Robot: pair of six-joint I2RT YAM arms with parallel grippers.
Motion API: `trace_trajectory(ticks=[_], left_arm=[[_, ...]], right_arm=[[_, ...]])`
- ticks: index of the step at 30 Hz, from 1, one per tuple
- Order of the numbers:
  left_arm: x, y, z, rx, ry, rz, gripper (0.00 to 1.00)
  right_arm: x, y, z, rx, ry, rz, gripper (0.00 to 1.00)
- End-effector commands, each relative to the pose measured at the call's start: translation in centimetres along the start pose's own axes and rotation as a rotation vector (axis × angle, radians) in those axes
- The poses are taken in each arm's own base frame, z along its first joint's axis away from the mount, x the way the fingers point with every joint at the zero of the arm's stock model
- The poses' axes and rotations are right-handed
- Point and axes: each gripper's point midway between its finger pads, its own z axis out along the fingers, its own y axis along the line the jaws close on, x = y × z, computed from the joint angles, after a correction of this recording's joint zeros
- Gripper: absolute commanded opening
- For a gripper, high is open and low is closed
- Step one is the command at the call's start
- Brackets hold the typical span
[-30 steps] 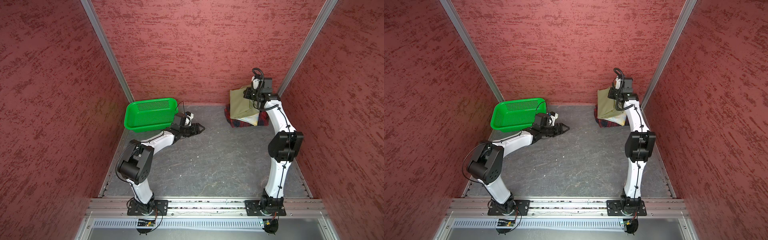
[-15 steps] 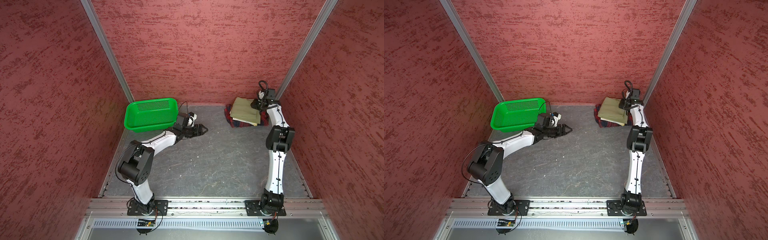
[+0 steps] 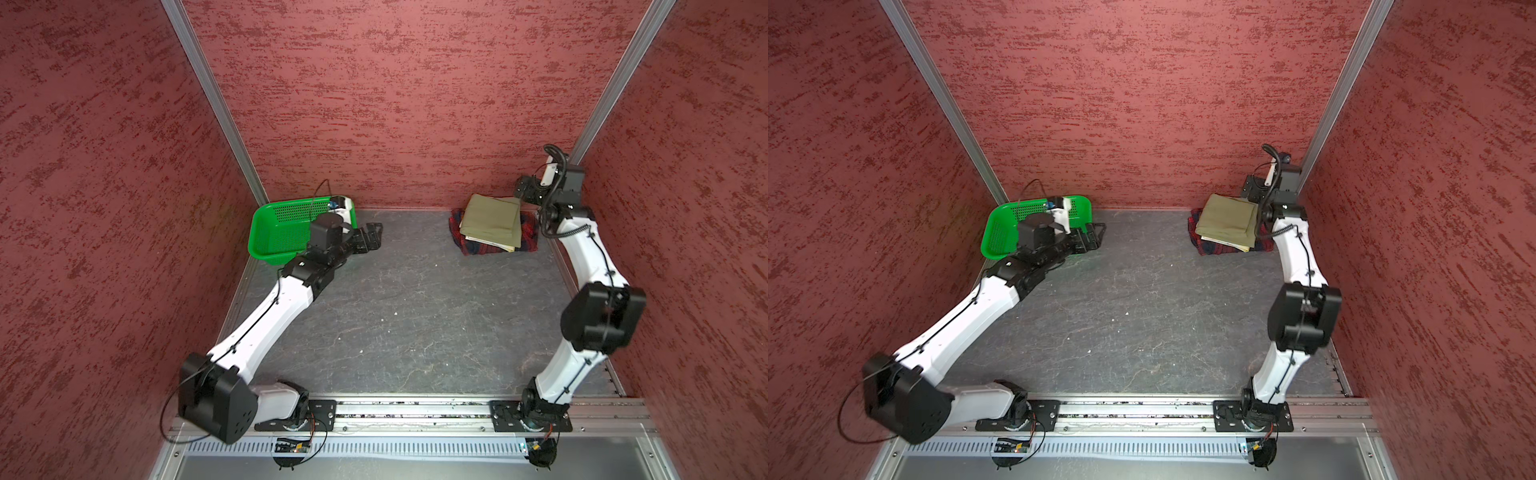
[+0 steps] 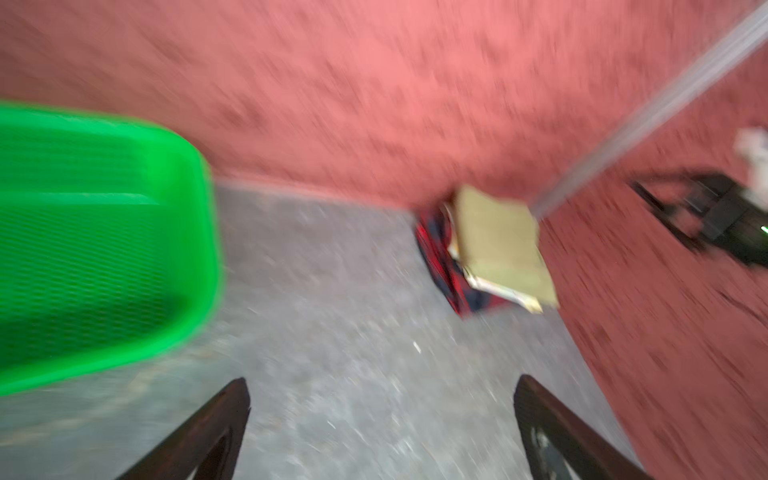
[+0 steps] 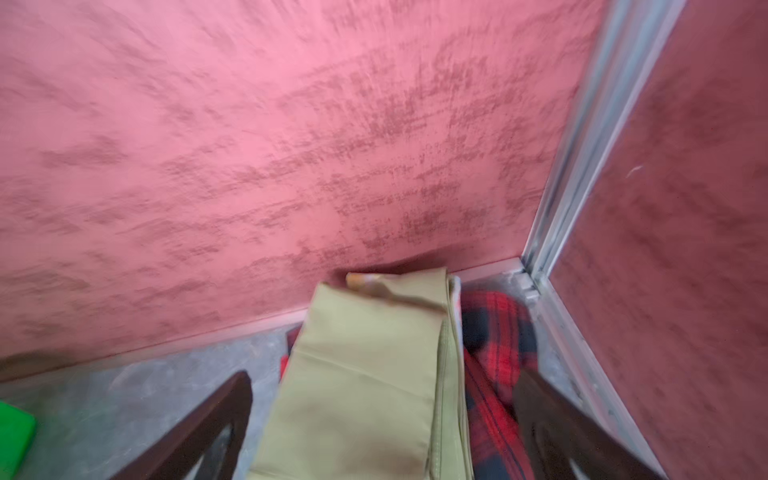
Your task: Fold and stack the skirts
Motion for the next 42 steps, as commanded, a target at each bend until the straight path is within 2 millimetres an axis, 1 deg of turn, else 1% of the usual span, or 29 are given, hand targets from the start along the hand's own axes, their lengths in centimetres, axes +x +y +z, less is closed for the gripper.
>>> trace_trajectory(ticks=[1,2,4,5,6,7,9,10,12,13,15,17,19,21,23,26,27,29,31,32,33,34,35,36,37,38,39,40,42], left_arm=[[-0.1,8.1,-3.6,-0.347,-0.083,0.059,0.99],[0.1,10.0,-4.7,-0.415,-0.098,0.055,1.00],[1.3,13.9,-6.6,-0.516,-0.121,0.061,1.00],[2.1,15.6,-7.3,-0.563,-0.130,0.068,1.00],[3.0,17.2,-7.8,-0.592,-0.130,0.076,1.00],[4.0,18.5,-7.9,-0.600,-0.120,0.085,1.00],[5.7,20.2,-7.7,-0.626,-0.111,0.106,1.00],[6.2,20.7,-7.6,-0.633,-0.113,0.111,1.00],[6.5,20.7,-6.5,-0.602,-0.124,0.154,1.00],[6.9,20.9,-5.7,-0.582,-0.124,0.178,1.00],[8.0,22.0,-4.1,-0.579,-0.080,0.202,1.00],[9.0,22.4,-2.7,-0.529,-0.075,0.229,1.00],[9.9,22.5,-2.0,-0.465,-0.110,0.202,1.00],[9.9,22.4,-1.6,-0.411,-0.170,0.185,1.00],[10.5,22.1,-0.8,-0.373,-0.167,0.225,1.00],[10.2,22.3,-0.1,-0.372,-0.175,0.210,1.00],[10.3,21.9,0.2,-0.342,-0.175,0.206,1.00],[11.3,21.2,1.2,-0.298,-0.190,0.238,1.00],[12.4,21.0,2.1,-0.319,-0.200,0.286,1.00],[12.1,20.9,2.6,-0.345,-0.218,0.312,1.00],[12.1,21.4,2.7,-0.363,-0.183,0.284,1.00],[12.2,22.1,2.9,-0.369,-0.166,0.254,1.00],[11.9,22.5,2.9,-0.364,-0.170,0.240,1.00],[12.1,22.6,2.9,-0.360,-0.149,0.226,1.00],[12.0,22.6,2.9,-0.359,-0.165,0.234,1.00],[12.0,22.5,3.0,-0.360,-0.160,0.231,1.00],[12.2,22.6,2.9,-0.361,-0.150,0.230,1.00],[12.0,22.5,2.9,-0.359,-0.165,0.234,1.00],[12.1,22.6,2.9,-0.363,-0.157,0.230,1.00]], right_arm=[[0.6,-0.3,-5.4,0.041,-0.147,-0.035,0.99],[1.7,-0.5,-7.0,0.050,-0.161,-0.036,0.99],[5.0,-1.9,-10.1,0.100,-0.176,-0.029,0.99],[6.4,-2.6,-11.1,0.122,-0.185,-0.027,0.99],[8.3,-3.2,-11.9,0.140,-0.184,-0.021,0.99],[10.1,-3.6,-12.3,0.143,-0.188,-0.013,0.99],[13.4,-4.2,-12.8,0.138,-0.200,0.001,0.99],[15.1,-4.6,-12.8,0.144,-0.189,0.005,0.99],[17.6,-5.4,-12.9,0.161,-0.189,0.001,0.99],[18.7,-5.4,-12.8,0.147,-0.202,0.000,0.99],[19.5,-5.0,-12.2,0.110,-0.205,0.024,0.99],[20.5,-5.0,-11.5,0.098,-0.213,0.027,0.99],[21.4,-5.4,-11.3,0.109,-0.221,0.015,0.99],[22.1,-5.9,-11.0,0.132,-0.219,0.017,0.99],[22.0,-5.7,-10.7,0.122,-0.223,0.012,0.99],[21.8,-5.6,-10.6,0.114,-0.249,0.011,0.99],[21.7,-5.6,-10.4,0.110,-0.247,0.011,0.99],[21.6,-5.5,-10.3,0.103,-0.266,0.006,0.99],[21.9,-5.2,-10.1,0.093,-0.277,-0.012,0.99],[22.0,-5.1,-10.0,0.092,-0.284,-0.017,0.99],[22.3,-5.2,-10.0,0.091,-0.291,-0.020,0.99],[23.2,-5.3,-9.7,0.089,-0.279,-0.020,0.99],[23.4,-5.0,-9.5,0.076,-0.299,-0.032,0.99],[23.6,-4.6,-9.2,0.057,-0.285,-0.048,0.99],[24.1,-4.4,-8.4,0.055,-0.221,-0.054,0.99],[24.0,-4.3,-7.7,0.057,-0.206,-0.060,0.99],[23.9,-4.1,-7.3,0.059,-0.210,-0.072,0.99],[24.1,-4.0,-7.1,0.062,-0.184,-0.074,0.99],[23.9,-4.0,-7.2,0.060,-0.201,-0.074,0.99]])
